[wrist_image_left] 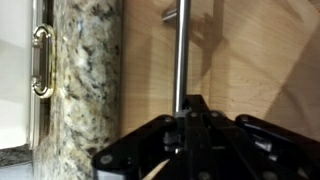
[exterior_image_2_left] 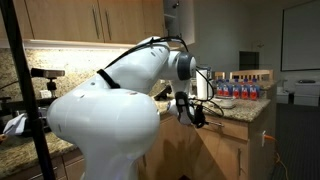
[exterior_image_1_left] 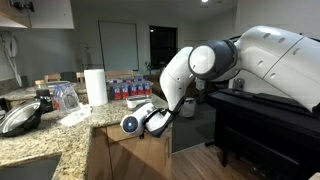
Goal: Close the drawer
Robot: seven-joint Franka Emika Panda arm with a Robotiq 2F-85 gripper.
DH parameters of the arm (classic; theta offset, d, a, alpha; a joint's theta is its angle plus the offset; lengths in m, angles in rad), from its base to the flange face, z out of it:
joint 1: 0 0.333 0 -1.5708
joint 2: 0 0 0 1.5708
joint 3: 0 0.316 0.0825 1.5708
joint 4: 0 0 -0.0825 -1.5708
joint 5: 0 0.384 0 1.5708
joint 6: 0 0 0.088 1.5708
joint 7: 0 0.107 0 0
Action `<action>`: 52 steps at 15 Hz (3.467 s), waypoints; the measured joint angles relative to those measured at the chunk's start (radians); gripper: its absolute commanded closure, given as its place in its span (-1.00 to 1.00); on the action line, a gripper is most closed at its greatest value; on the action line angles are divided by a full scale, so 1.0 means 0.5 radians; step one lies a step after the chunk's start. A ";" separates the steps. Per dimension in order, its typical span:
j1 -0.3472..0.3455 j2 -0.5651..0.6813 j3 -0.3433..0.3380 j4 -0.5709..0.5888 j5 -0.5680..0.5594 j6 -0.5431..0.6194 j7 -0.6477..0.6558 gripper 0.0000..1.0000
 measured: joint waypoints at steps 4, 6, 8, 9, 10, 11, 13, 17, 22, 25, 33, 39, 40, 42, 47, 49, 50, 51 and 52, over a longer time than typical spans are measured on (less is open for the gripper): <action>0.002 0.055 -0.003 0.096 0.036 -0.004 -0.020 0.93; 0.004 0.077 -0.005 0.134 0.048 -0.006 -0.021 0.93; 0.006 0.091 -0.005 0.158 0.069 -0.006 -0.021 0.94; 0.008 0.091 -0.005 0.160 0.090 -0.006 -0.022 0.93; 0.010 0.089 -0.002 0.159 0.118 -0.006 -0.024 0.93; 0.010 0.081 0.002 0.150 0.147 -0.004 -0.026 0.92; 0.011 0.033 0.013 0.078 0.206 0.002 -0.026 0.93; 0.007 -0.196 0.042 -0.224 0.343 0.003 -0.021 0.92; -0.048 -0.575 0.125 -0.721 0.965 -0.026 -0.274 0.41; -0.064 -0.787 0.208 -1.029 1.432 -0.034 -0.473 0.09; -0.021 -1.179 0.359 -1.385 2.546 0.015 -0.656 -0.94; 0.053 -1.500 0.305 -1.535 2.871 0.455 -0.588 -1.00; 0.059 -1.534 0.294 -1.549 2.895 0.518 -0.572 -1.00; 0.080 -1.585 0.263 -1.560 2.931 0.590 -0.531 -1.00; 0.083 -1.694 0.268 -1.570 3.313 0.592 -0.520 -1.00; 0.083 -1.759 0.272 -1.596 3.484 0.582 -0.499 -1.00; 0.083 -1.797 0.275 -1.617 3.561 0.563 -0.484 -1.00; 0.083 -1.836 0.281 -1.640 3.653 0.525 -0.482 -1.00; 0.083 -1.874 0.291 -1.660 3.741 0.470 -0.482 -1.00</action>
